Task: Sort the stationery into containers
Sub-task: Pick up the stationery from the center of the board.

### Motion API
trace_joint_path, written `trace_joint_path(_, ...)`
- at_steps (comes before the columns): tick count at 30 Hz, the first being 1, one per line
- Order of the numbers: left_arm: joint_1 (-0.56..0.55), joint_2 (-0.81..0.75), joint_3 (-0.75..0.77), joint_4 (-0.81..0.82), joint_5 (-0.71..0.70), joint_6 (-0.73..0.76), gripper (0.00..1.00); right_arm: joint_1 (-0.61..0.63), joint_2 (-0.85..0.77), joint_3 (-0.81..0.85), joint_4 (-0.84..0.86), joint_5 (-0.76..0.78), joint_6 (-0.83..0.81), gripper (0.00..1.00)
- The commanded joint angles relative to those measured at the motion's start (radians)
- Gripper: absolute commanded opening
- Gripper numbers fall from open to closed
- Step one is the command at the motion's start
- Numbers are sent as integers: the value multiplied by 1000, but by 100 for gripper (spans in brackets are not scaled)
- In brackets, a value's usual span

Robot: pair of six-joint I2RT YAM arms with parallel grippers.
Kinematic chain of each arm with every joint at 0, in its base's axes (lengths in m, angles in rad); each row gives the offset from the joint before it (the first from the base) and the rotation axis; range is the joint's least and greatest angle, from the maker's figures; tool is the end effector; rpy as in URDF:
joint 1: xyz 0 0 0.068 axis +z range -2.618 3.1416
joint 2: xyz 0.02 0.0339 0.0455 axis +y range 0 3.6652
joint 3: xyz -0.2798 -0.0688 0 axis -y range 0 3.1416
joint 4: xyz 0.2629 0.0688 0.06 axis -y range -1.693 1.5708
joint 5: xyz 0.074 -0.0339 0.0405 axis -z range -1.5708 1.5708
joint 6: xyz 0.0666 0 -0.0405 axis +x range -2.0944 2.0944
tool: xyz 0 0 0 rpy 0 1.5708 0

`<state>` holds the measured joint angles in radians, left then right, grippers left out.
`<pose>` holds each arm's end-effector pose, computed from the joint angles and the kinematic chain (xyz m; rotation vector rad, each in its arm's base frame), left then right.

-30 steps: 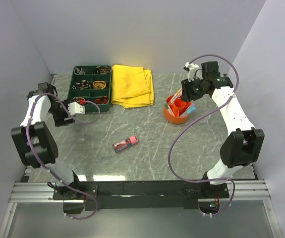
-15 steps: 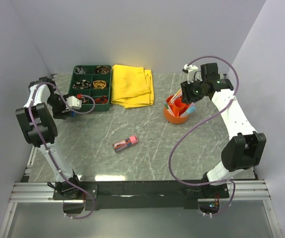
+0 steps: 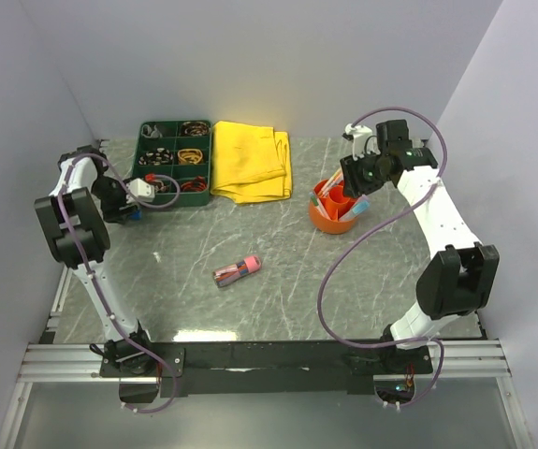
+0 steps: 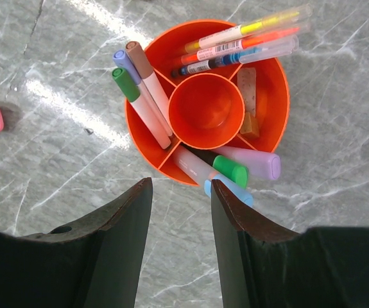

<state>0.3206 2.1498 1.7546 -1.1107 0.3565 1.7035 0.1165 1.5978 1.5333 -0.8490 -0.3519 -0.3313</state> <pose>0.4322 0.1190 0.1657 1.7975 2.1458 -0.1903 0.3720 0.0666 0.3281 -0.6840 2.3394 0.3411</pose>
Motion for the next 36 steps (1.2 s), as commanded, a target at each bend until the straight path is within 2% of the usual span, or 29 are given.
trace_joint_path(1, -49, 7, -30, -8, 36, -11, 62, 12, 7, 42, 5, 14, -9, 50)
trace_joint_path(5, -48, -21, -122, 25, 24, -47, 44, 12, 8, 44, 4, 13, -9, 50)
trace_joint_path(10, -40, -91, -245, 51, 6, -81, 32, 14, 10, 47, 7, 11, -9, 50)
trace_joint_path(14, -34, -174, -326, 58, 27, -111, 16, 12, -1, 37, 14, -2, -2, 50)
trace_joint_path(18, -49, -295, -365, -35, 130, -117, 9, 12, -30, 18, 21, -15, 3, 49)
trace_joint_path(19, -89, -347, -360, -75, 168, -131, 9, 12, -36, 8, 24, -16, 9, 49)
trace_joint_path(21, -145, -411, -340, -107, 209, -180, 8, 12, -58, -5, 33, -16, 20, 49)
trace_joint_path(24, -293, -455, -268, -104, 292, -273, 7, 8, -85, -28, 51, -7, 35, 49)
trace_joint_path(25, -374, -456, -215, -98, 309, -297, 7, 6, -91, -35, 53, -4, 43, 48)
trace_joint_path(29, -537, -403, -52, -26, 412, -433, 8, -17, -114, -48, 67, 21, 61, 48)
trace_joint_path(32, -636, -308, 110, 63, 459, -565, 10, -61, -124, -48, 88, 54, 83, 47)
trace_joint_path(35, -709, -205, 242, 248, 521, -770, 11, -110, -116, -48, 102, 73, 97, 47)
trace_joint_path(36, -722, -158, 265, 367, 554, -879, 11, -138, -114, -48, 99, 70, 98, 47)
